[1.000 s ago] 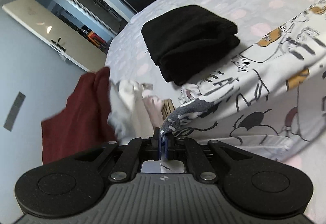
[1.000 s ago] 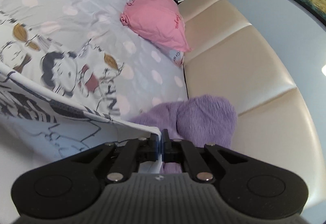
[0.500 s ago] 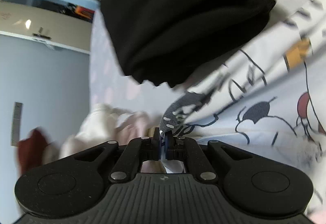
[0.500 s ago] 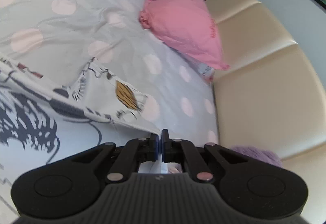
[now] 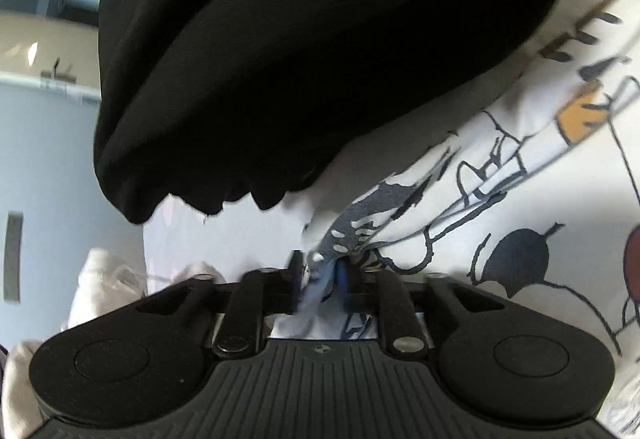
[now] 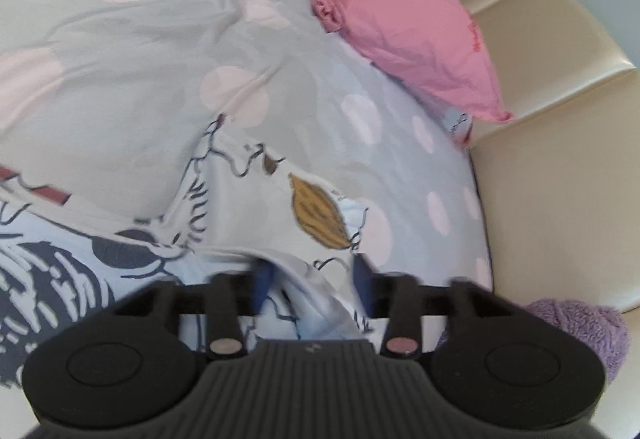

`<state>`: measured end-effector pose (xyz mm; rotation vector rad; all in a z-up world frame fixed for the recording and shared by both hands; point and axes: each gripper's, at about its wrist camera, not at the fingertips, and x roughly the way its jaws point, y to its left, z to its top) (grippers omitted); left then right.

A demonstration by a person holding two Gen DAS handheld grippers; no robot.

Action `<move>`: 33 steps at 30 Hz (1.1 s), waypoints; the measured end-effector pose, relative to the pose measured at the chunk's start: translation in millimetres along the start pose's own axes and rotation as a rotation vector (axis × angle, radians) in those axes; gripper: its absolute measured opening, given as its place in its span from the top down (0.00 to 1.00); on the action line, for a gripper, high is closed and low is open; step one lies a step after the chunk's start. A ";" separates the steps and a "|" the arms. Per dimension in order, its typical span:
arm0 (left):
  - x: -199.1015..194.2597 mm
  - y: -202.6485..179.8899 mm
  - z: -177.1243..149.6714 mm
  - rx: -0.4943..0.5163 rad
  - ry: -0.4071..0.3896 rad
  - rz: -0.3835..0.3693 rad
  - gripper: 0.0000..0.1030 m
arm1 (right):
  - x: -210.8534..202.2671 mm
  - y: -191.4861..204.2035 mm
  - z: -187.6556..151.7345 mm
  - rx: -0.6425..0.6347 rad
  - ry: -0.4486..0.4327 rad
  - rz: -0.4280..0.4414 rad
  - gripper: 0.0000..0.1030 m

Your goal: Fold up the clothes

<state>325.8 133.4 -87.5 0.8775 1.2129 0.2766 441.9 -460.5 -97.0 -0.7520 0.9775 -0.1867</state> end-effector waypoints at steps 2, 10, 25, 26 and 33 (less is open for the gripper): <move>-10.6 0.4 -9.5 0.021 -0.051 0.037 0.56 | -5.6 -0.6 -3.5 -0.025 0.000 0.003 0.49; -75.1 13.1 -56.2 0.011 -0.223 0.014 0.55 | -58.3 -54.4 -35.4 0.188 -0.047 0.087 0.40; -167.7 -80.4 -140.7 0.232 -0.417 -0.209 0.55 | -129.1 -56.8 -228.3 0.200 -0.013 0.122 0.42; -168.1 -84.7 -145.4 0.240 -0.415 -0.215 0.55 | -130.3 -52.3 -239.8 0.192 -0.015 0.124 0.44; -153.9 -111.2 -167.5 0.275 -0.378 -0.196 0.59 | -119.5 -73.9 -292.4 0.417 0.024 0.140 0.62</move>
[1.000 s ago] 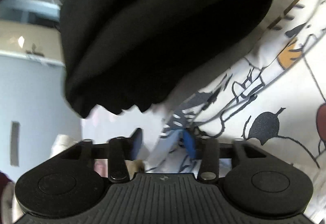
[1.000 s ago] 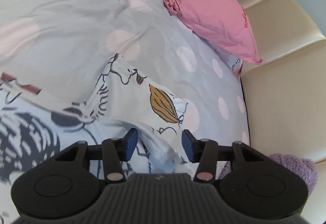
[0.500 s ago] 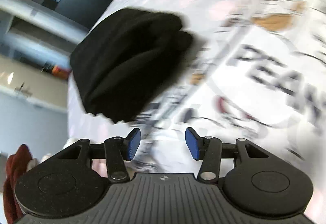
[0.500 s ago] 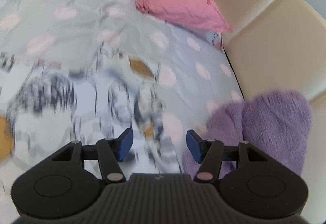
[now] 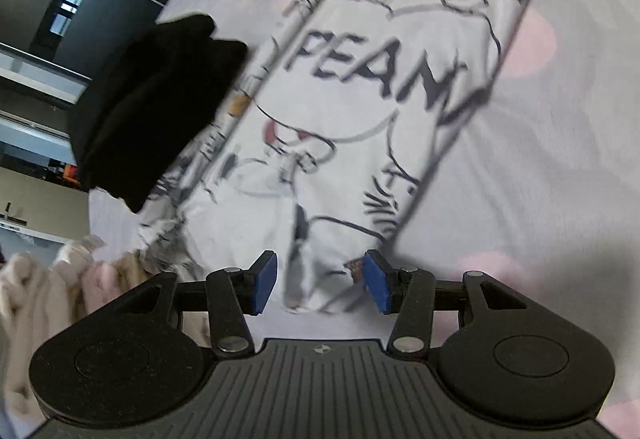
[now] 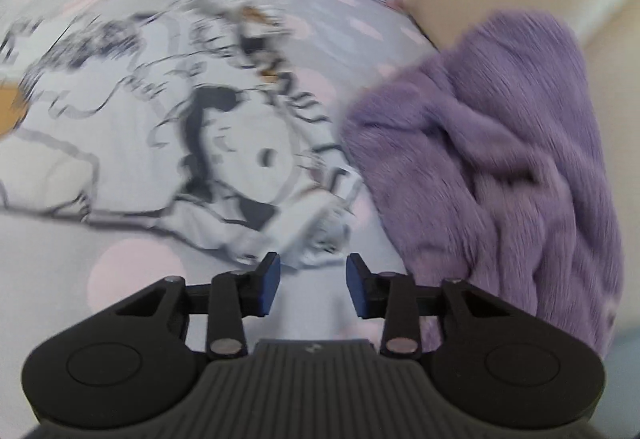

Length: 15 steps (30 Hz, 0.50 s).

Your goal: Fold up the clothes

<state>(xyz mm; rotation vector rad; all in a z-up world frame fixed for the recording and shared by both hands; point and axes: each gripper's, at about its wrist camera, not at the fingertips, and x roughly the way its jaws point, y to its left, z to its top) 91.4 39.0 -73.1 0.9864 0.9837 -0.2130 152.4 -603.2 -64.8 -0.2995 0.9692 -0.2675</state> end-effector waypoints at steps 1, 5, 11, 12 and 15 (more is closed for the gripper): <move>4.6 -2.3 0.5 0.003 0.019 -0.006 0.60 | -0.1 -9.4 -0.7 0.055 -0.006 0.014 0.62; 17.4 -5.6 6.6 0.006 0.077 -0.030 0.66 | 7.4 -37.0 2.4 0.277 -0.036 0.122 0.62; 33.2 -8.2 17.8 -0.006 0.125 -0.029 0.69 | 41.0 -47.0 8.9 0.442 -0.026 0.157 0.57; 36.0 -9.7 18.8 -0.002 0.130 -0.027 0.69 | 47.7 -51.8 9.3 0.489 -0.025 0.161 0.51; 40.8 -11.8 20.5 0.000 0.142 -0.023 0.72 | 62.6 -64.7 9.9 0.605 -0.028 0.203 0.48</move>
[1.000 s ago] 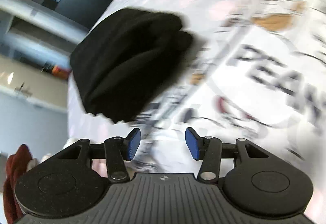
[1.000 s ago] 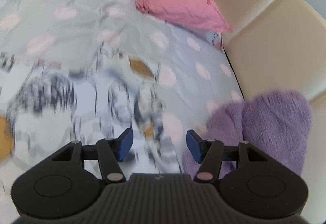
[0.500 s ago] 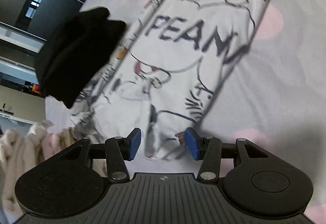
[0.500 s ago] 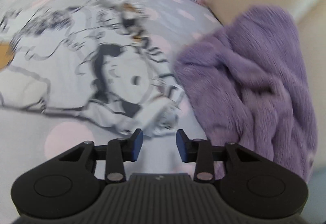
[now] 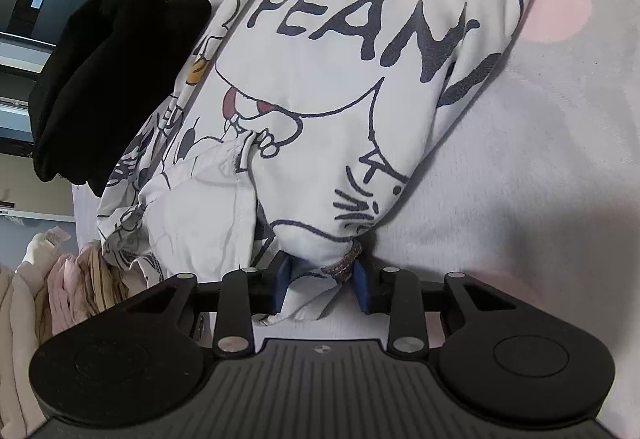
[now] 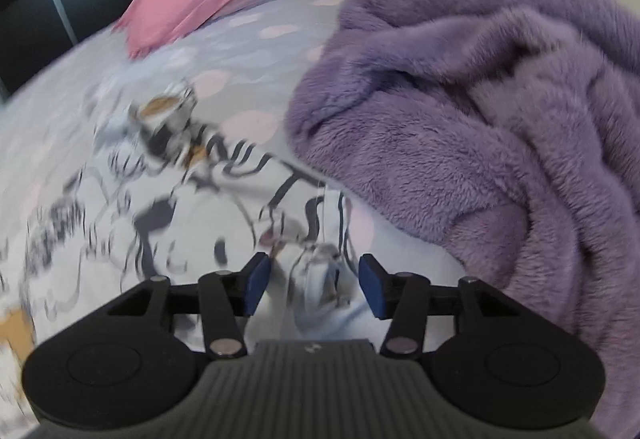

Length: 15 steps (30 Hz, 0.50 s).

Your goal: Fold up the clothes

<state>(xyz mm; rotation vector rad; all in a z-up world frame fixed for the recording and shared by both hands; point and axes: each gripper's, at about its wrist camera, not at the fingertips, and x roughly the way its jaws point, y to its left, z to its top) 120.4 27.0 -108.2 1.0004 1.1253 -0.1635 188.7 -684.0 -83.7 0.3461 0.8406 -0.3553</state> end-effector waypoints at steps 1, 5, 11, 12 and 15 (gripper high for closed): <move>0.9 -0.1 0.5 -0.002 0.003 0.000 0.72 | 4.0 -1.5 2.5 0.008 0.003 0.015 0.48; 2.9 -0.8 0.9 -0.004 0.006 -0.001 0.75 | 18.1 6.2 7.3 -0.078 0.067 0.065 0.91; 4.5 -4.0 -0.4 0.007 0.002 -0.012 0.81 | 14.7 11.5 22.7 -0.177 0.028 0.028 0.92; 4.4 -4.2 -0.6 0.010 0.003 -0.014 0.82 | 15.2 10.0 29.2 -0.183 0.009 -0.006 0.93; 5.1 -4.0 0.4 0.012 0.007 -0.019 0.83 | 23.3 7.5 46.7 -0.200 -0.023 -0.109 0.94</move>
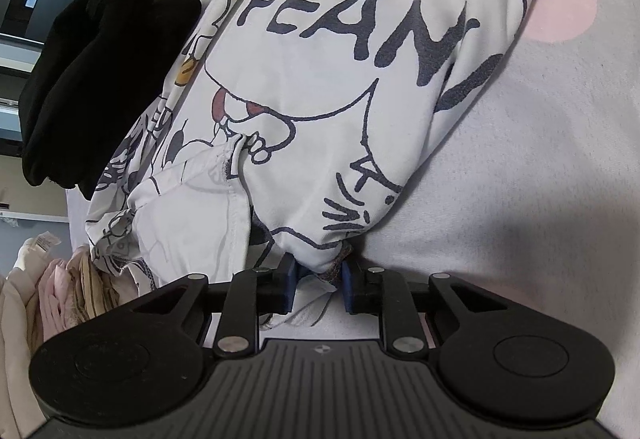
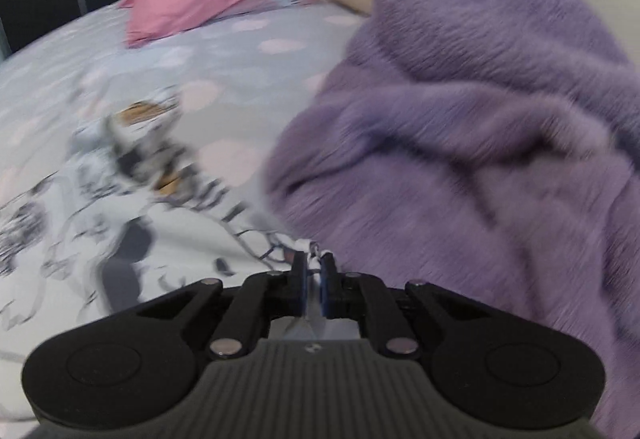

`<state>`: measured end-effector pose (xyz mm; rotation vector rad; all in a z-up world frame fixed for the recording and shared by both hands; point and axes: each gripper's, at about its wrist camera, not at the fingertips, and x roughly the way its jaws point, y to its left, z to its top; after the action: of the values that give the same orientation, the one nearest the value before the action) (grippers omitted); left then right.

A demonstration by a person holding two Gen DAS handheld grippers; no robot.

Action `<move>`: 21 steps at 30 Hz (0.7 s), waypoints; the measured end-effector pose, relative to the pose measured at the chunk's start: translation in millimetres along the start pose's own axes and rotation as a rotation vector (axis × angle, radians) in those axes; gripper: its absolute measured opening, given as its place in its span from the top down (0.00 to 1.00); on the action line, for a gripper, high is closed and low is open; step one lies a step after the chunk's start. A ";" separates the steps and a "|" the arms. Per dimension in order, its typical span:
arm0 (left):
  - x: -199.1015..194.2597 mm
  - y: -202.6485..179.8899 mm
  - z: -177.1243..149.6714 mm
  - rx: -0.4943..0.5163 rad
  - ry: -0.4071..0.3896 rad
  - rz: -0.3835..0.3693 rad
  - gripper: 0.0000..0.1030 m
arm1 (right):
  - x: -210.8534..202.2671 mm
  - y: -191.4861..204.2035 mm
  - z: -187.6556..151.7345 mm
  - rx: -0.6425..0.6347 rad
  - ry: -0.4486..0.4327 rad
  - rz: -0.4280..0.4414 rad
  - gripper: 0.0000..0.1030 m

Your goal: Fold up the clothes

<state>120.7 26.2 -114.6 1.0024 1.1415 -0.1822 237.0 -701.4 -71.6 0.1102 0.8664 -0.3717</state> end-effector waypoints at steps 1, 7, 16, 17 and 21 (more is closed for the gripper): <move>0.3 0.1 0.5 0.000 0.002 -0.001 0.83 | 4.1 -1.1 5.2 -0.006 -0.002 -0.035 0.94; 0.4 0.0 0.0 0.001 -0.002 0.002 0.83 | 31.9 6.7 3.4 -0.061 0.117 -0.089 0.91; 1.2 -4.0 -0.2 0.033 -0.007 0.015 0.86 | 3.2 23.6 25.1 -0.078 -0.065 0.038 0.73; 1.4 -5.1 0.5 0.037 -0.004 0.019 0.86 | 4.1 30.0 29.0 -0.073 -0.072 0.075 0.70; 1.9 -6.5 1.2 0.041 -0.001 0.027 0.87 | 16.2 60.9 47.7 0.011 -0.100 0.251 0.50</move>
<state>118.5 22.3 -119.8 1.0527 1.1268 -0.1852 303.1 -660.7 -56.4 0.2066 0.7418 -0.1454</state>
